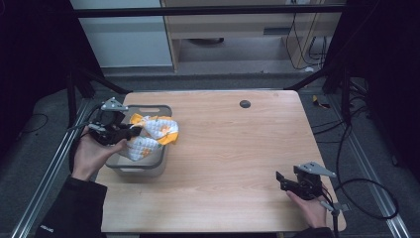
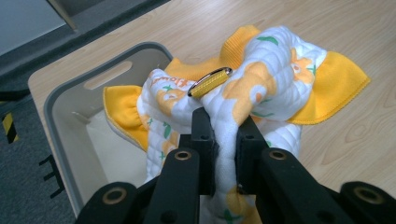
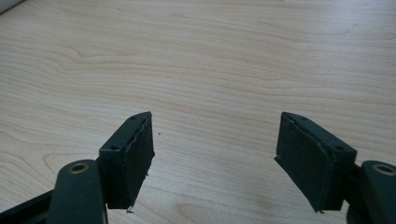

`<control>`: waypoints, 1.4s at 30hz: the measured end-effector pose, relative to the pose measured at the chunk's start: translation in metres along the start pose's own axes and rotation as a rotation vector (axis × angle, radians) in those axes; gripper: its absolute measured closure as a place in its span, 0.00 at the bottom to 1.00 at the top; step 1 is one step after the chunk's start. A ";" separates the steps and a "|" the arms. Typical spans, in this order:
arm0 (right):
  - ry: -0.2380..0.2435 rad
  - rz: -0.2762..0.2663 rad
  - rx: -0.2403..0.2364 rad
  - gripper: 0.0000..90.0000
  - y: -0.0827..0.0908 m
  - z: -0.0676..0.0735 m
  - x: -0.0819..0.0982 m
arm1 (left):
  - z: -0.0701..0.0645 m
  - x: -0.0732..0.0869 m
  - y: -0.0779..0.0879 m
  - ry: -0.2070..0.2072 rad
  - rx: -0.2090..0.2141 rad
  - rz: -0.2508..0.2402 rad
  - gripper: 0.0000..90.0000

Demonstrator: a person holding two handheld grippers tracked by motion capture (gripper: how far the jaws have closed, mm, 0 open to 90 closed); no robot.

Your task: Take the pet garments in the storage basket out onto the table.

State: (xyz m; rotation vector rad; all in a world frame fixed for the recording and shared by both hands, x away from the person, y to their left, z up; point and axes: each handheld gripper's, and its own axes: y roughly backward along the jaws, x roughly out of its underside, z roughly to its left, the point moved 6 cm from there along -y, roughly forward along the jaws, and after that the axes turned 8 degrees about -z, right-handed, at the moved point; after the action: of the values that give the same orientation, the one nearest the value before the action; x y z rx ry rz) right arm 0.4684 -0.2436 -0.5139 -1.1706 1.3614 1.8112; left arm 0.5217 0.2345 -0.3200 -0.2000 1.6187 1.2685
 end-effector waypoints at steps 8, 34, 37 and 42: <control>-0.004 -0.002 -0.001 0.30 0.001 0.000 0.000 | -0.024 -0.010 -0.007 -0.047 0.058 0.002 0.91; -0.002 -0.011 0.002 0.31 0.002 -0.001 -0.001 | -0.084 -0.035 -0.038 -0.126 0.171 -0.009 0.91; 0.006 -0.016 0.005 0.31 0.002 -0.002 -0.001 | -0.092 -0.036 -0.043 -0.139 0.186 -0.004 0.91; -0.001 -0.021 0.003 0.31 0.003 -0.001 -0.002 | -0.102 -0.037 -0.050 -0.151 0.208 0.001 0.91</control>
State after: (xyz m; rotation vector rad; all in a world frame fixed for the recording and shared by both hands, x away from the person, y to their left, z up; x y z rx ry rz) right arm 0.4674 -0.2455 -0.5107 -1.1778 1.3461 1.7938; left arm 0.5103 0.1162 -0.3312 0.0255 1.6062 1.0803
